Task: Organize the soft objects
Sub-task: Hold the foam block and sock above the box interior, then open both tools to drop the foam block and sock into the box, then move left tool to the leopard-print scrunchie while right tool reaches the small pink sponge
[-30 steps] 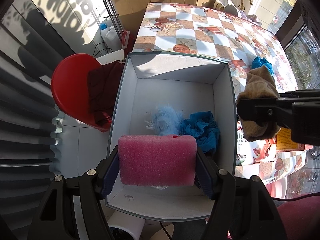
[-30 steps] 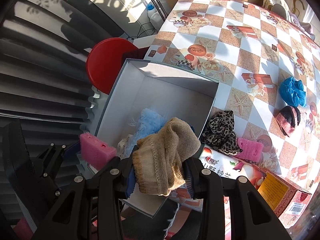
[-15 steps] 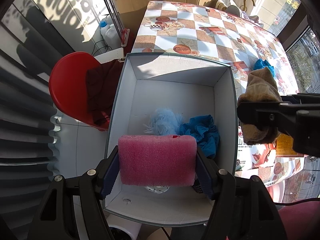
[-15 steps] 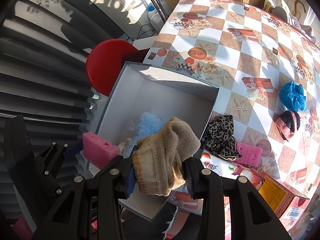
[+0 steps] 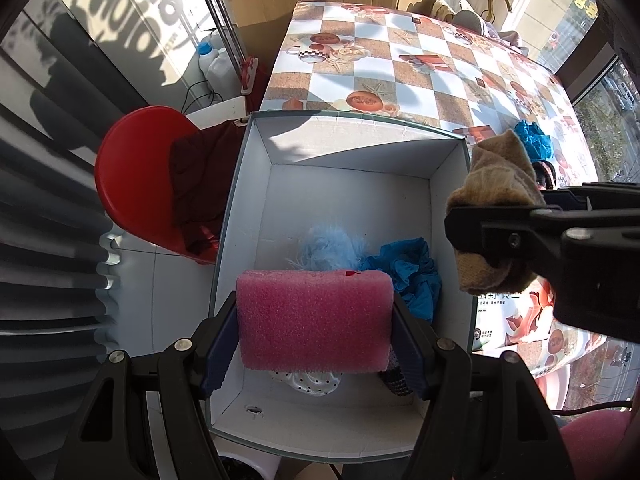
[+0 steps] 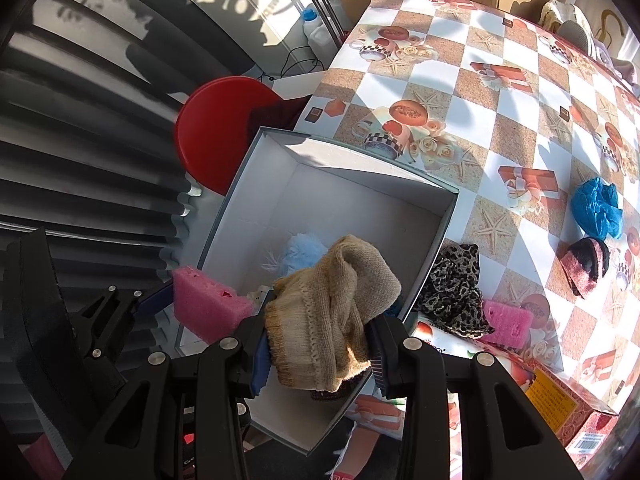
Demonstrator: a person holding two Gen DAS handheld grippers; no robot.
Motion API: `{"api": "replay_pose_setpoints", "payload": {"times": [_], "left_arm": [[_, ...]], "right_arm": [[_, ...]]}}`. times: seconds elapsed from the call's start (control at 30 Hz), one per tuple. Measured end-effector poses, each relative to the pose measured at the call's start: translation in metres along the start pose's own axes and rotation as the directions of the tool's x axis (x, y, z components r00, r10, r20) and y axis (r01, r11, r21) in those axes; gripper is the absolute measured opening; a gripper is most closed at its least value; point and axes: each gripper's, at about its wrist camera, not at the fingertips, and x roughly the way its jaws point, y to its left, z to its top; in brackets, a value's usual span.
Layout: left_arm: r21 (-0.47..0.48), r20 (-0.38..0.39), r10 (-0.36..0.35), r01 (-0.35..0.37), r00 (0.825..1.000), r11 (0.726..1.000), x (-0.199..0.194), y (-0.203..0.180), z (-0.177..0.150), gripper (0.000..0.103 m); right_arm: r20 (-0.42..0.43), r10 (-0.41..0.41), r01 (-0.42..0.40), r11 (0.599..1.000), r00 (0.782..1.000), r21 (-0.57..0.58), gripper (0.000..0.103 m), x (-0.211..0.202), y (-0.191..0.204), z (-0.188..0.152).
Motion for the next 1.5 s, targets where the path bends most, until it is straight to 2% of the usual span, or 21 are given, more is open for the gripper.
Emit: {"api": "replay_pose_setpoints", "payload": {"times": [0.13, 0.17, 0.23, 0.27, 0.3, 0.37, 0.5, 0.57, 0.6, 0.73, 0.9, 1.03, 1.3, 1.43, 1.5], "left_arm": [[0.001, 0.009, -0.013, 0.013, 1.000, 1.000, 0.000, 0.000, 0.005, 0.074], [0.000, 0.007, -0.013, 0.013, 1.000, 1.000, 0.000, 0.000, 0.006, 0.077], [-0.013, 0.001, -0.028, 0.028, 1.000, 1.000, 0.001, 0.002, 0.007, 0.084], [-0.025, -0.001, -0.041, 0.041, 0.999, 0.999, 0.001, 0.003, 0.008, 0.085], [-0.037, -0.001, -0.055, 0.055, 0.999, 0.998, 0.002, 0.004, 0.008, 0.087], [-0.064, 0.013, -0.080, 0.081, 0.997, 0.995, 0.001, 0.008, 0.008, 0.102], [-0.088, 0.084, -0.129, 0.137, 0.988, 0.987, -0.008, 0.010, 0.011, 0.103], [-0.086, 0.118, -0.143, 0.153, 0.983, 0.984, -0.015, 0.007, 0.014, 0.103], [-0.084, 0.120, -0.152, 0.162, 0.981, 0.983, -0.016, 0.005, 0.015, 0.103], [-0.087, 0.094, -0.171, 0.179, 0.981, 0.980, -0.014, -0.005, 0.020, 0.103], [-0.043, 0.074, -0.154, 0.157, 0.985, 0.987, -0.018, -0.023, 0.016, 0.103], [-0.020, 0.046, -0.137, 0.138, 0.990, 0.990, -0.020, -0.032, 0.007, 0.103], [0.013, 0.000, -0.101, 0.101, 0.995, 0.995, -0.019, -0.043, -0.009, 0.103], [0.016, -0.009, -0.100, 0.101, 0.995, 0.995, -0.018, -0.046, -0.010, 0.103], [0.019, -0.006, -0.099, 0.099, 0.995, 0.995, -0.018, -0.048, -0.009, 0.103]], "right_arm": [[0.001, 0.003, -0.003, 1.000, 1.000, 0.002, 0.045, 0.002, -0.001, 0.005], [0.000, 0.004, -0.004, 1.000, 1.000, 0.001, 0.046, 0.002, -0.001, 0.006], [-0.006, 0.013, -0.013, 1.000, 1.000, 0.009, 0.066, 0.002, -0.004, 0.008], [-0.002, 0.017, -0.017, 1.000, 1.000, 0.017, 0.085, 0.000, -0.006, 0.009], [0.007, 0.019, -0.020, 0.999, 1.000, 0.026, 0.093, -0.003, -0.009, 0.009], [0.020, 0.014, -0.015, 0.999, 1.000, 0.041, 0.093, -0.012, -0.017, 0.010], [0.008, -0.013, 0.013, 0.997, 1.000, 0.081, 0.093, -0.032, -0.048, 0.014], [-0.002, -0.056, 0.056, 0.992, 0.998, 0.111, 0.103, -0.041, -0.072, 0.014], [-0.015, -0.085, 0.086, 0.988, 0.996, 0.130, 0.103, -0.044, -0.083, 0.014], [-0.146, -0.175, 0.203, 0.957, 0.974, 0.209, 0.103, -0.024, -0.130, 0.010], [-0.288, -0.068, 0.168, 0.925, 0.955, 0.340, 0.103, 0.029, -0.168, -0.007], [-0.349, -0.041, 0.174, 0.917, 0.936, 0.359, 0.103, 0.066, -0.177, -0.009], [-0.480, -0.022, 0.223, 0.904, 0.877, 0.365, 0.103, 0.119, -0.195, -0.010], [-0.553, -0.098, 0.307, 0.904, 0.827, 0.299, 0.103, 0.129, -0.201, -0.007], [-0.556, -0.103, 0.317, 0.899, 0.825, 0.303, 0.103, 0.130, -0.210, -0.008]]}}
